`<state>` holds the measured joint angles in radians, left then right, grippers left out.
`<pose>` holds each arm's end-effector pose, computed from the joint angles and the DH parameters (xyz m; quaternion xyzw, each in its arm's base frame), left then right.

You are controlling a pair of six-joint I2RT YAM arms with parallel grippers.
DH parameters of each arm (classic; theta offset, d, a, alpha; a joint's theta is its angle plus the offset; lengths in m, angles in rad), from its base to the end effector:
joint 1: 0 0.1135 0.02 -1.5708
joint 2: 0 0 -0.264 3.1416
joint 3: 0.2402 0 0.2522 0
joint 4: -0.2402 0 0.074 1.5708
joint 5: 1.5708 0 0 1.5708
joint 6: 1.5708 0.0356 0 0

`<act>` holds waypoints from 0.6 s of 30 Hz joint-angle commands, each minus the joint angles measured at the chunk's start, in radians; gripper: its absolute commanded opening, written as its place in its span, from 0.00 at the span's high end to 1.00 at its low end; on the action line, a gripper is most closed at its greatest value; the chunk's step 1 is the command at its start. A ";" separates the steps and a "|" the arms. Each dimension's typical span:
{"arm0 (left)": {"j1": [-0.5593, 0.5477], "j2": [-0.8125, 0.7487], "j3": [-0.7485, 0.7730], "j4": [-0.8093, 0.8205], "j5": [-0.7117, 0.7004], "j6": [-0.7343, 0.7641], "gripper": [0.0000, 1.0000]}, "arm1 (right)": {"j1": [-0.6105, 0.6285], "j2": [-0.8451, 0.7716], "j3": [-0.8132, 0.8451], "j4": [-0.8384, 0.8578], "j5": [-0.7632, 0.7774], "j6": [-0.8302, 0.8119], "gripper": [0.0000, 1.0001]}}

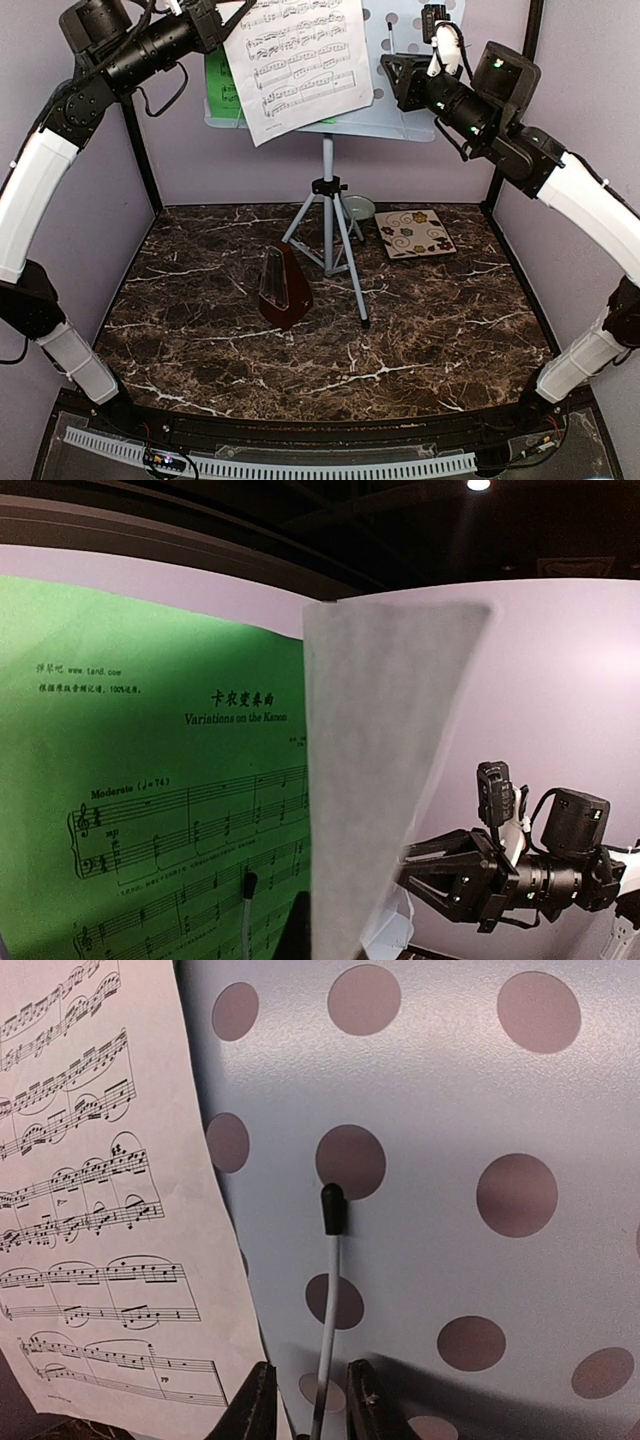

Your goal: Set up the instrument practice props

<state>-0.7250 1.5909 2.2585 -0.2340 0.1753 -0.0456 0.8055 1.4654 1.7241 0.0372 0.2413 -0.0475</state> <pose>0.2051 -0.1900 0.6220 0.2483 0.4812 -0.3592 0.7602 0.2261 0.2231 0.5284 -0.1564 0.5779 0.2286 0.7677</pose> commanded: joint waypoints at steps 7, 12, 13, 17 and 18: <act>-0.003 0.008 0.024 0.046 0.008 0.009 1.00 | -0.004 0.002 0.007 0.088 0.022 -0.009 0.94; -0.005 0.012 0.023 0.055 -0.006 0.021 1.00 | -0.003 -0.005 -0.026 0.133 0.017 -0.027 1.00; -0.004 0.013 0.024 0.059 -0.004 0.022 1.00 | -0.005 -0.004 -0.028 0.140 0.016 -0.029 1.00; -0.004 0.025 0.039 0.062 -0.004 0.036 1.00 | -0.004 -0.009 -0.056 0.178 -0.010 -0.045 1.00; -0.003 0.031 0.048 0.058 -0.006 0.041 1.00 | -0.005 -0.016 -0.074 0.200 -0.018 -0.048 1.00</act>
<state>-0.7250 1.6123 2.2616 -0.2134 0.1745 -0.0319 0.8043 1.4704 1.6917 0.1280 0.2440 -0.0704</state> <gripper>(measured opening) 0.011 0.019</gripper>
